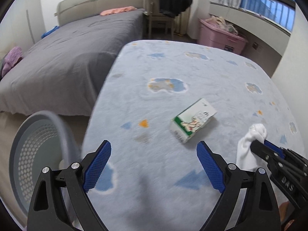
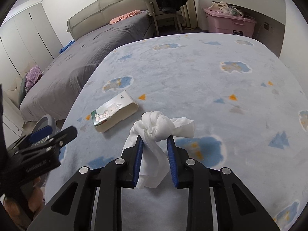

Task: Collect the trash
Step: 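Grasp the white cloth with the right gripper while the left gripper grasps the green-and-white box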

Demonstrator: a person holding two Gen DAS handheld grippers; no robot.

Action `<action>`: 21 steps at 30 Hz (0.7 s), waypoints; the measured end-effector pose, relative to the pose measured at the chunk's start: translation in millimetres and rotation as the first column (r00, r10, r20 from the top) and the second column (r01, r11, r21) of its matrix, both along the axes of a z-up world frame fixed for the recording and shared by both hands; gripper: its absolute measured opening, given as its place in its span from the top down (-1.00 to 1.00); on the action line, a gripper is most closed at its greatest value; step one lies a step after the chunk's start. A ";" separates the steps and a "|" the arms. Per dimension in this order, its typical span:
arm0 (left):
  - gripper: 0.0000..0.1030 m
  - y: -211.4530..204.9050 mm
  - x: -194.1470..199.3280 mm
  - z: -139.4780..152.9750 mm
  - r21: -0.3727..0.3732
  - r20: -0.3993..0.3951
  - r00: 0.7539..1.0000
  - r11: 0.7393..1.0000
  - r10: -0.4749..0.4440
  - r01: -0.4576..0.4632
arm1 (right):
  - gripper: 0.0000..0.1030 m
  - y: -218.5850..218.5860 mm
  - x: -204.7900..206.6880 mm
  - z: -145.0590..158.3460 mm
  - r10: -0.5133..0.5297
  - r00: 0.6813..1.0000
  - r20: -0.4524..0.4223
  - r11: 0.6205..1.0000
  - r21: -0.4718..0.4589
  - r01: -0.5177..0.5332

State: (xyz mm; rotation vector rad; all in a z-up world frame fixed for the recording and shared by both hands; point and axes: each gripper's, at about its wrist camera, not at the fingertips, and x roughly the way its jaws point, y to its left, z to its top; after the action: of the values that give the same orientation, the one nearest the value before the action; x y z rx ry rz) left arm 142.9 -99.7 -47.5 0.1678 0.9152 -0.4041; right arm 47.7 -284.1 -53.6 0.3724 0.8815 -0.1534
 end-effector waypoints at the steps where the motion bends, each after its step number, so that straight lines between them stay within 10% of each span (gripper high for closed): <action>1: -0.73 -5.2 2.2 -1.5 0.002 -0.005 1.000 1.000 -0.016 0.016 | 0.51 -3.7 -3.8 -0.8 -0.004 1.000 0.002 1.000 0.004 0.004; 21: -0.71 -75.4 45.1 -44.2 0.057 -0.097 0.976 0.978 -0.197 0.203 | 0.51 -45.6 -24.6 -3.4 -0.040 0.997 0.063 0.994 0.106 0.033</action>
State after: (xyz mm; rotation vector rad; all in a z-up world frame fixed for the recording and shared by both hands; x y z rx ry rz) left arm 187.9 -175.1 -91.7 0.3065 1.0058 -0.5719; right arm 23.0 -329.7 -57.0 0.4894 0.8212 -0.1284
